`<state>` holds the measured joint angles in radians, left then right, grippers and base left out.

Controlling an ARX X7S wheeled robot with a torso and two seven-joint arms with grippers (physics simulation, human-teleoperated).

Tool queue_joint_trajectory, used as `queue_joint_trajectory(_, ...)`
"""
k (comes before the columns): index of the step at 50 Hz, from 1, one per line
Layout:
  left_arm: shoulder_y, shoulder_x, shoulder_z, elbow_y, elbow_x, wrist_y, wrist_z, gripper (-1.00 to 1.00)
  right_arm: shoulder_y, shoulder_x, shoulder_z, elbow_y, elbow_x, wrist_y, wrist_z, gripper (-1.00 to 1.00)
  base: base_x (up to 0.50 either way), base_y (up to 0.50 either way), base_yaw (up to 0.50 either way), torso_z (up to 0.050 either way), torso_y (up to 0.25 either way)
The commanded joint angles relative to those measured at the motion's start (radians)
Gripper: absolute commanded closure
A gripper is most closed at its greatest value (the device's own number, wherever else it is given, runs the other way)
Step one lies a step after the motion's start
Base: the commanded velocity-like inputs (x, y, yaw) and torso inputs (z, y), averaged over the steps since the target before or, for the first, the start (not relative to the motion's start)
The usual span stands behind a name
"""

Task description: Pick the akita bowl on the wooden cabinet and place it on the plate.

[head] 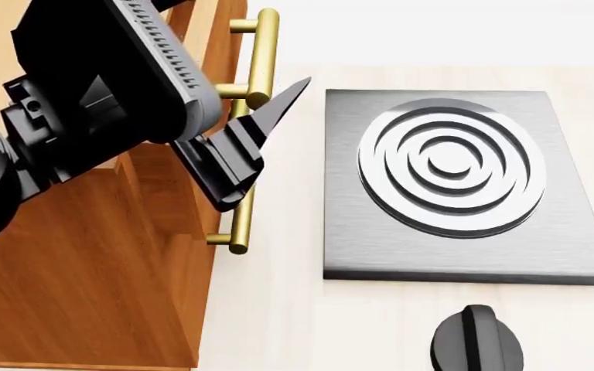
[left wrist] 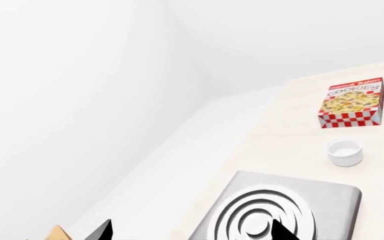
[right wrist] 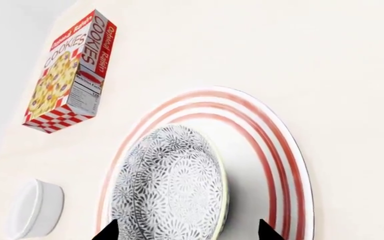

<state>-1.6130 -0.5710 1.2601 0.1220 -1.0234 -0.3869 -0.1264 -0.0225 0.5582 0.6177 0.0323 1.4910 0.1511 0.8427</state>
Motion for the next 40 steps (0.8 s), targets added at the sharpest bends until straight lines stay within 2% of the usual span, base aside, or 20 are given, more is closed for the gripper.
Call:
queue_joint_trajectory(1,0.005,-0.008,-0.002,0.005,0.000,0.000,-0.004,-1.00,-0.021,0.009,0.019,-0.049,0.005,0.003,0.016,-1.00,0.00,0.00,0.00,0.000,0.000)
queue_joint_trajectory(20,0.005,-0.018,-0.010,0.013,-0.004,-0.003,-0.007,-1.00,-0.055,0.025,0.052,-0.108,0.013,0.007,0.037,-1.00,0.00,0.00,0.00,0.000,0.000)
queue_joint_trajectory(40,0.008,-0.028,-0.015,0.027,-0.006,-0.008,-0.017,-1.00,-0.163,0.044,0.159,-0.222,0.036,0.011,0.062,-1.00,0.00,0.00,0.00,0.000,0.000)
